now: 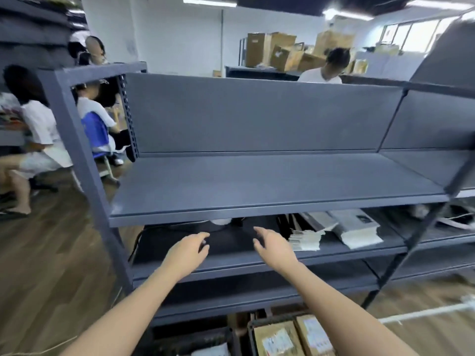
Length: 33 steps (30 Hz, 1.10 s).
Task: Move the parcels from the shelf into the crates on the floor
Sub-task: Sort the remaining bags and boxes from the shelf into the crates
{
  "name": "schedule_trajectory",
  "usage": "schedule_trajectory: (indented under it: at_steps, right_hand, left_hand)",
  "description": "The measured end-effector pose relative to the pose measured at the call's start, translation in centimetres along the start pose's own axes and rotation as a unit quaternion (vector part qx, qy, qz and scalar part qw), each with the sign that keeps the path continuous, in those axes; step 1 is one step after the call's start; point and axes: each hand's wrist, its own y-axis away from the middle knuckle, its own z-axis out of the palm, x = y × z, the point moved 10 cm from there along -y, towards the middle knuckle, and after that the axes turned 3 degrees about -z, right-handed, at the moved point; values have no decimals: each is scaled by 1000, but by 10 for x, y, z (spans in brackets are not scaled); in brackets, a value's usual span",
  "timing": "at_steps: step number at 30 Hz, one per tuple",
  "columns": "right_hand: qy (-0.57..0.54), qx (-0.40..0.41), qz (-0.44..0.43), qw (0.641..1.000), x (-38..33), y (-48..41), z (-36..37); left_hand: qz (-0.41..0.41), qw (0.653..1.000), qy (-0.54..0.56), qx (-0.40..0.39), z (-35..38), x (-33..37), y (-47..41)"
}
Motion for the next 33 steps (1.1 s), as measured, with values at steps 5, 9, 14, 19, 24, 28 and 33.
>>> schedule_trajectory:
  at_steps: [5,9,14,19,24,28,33]
  right_hand:
    - [9,14,26,1000,19,12,-28]
    - [12,1,29,999,23,22,-20]
    - [2,-31,11,999,16,38,7]
    - [1,-82,-17,996,0,55,51]
    - [2,-132,-59,989,-29,66,102]
    - [-1,-163,-79,984,-49,66,139]
    - [9,-197,-86,976,-56,55,195]
  left_hand:
    - [14,999,-23,-36,0,21,-12]
    - [21,998,-27,-50,12,31,-5]
    - [-1,997,-28,-66,24,23,25]
    - [-49,997,-22,-54,30,-12,71]
    - [-116,990,-52,-59,36,-72,119]
    - [-150,984,-73,-64,35,-119,135]
    - [-168,980,-72,-77,54,-168,133]
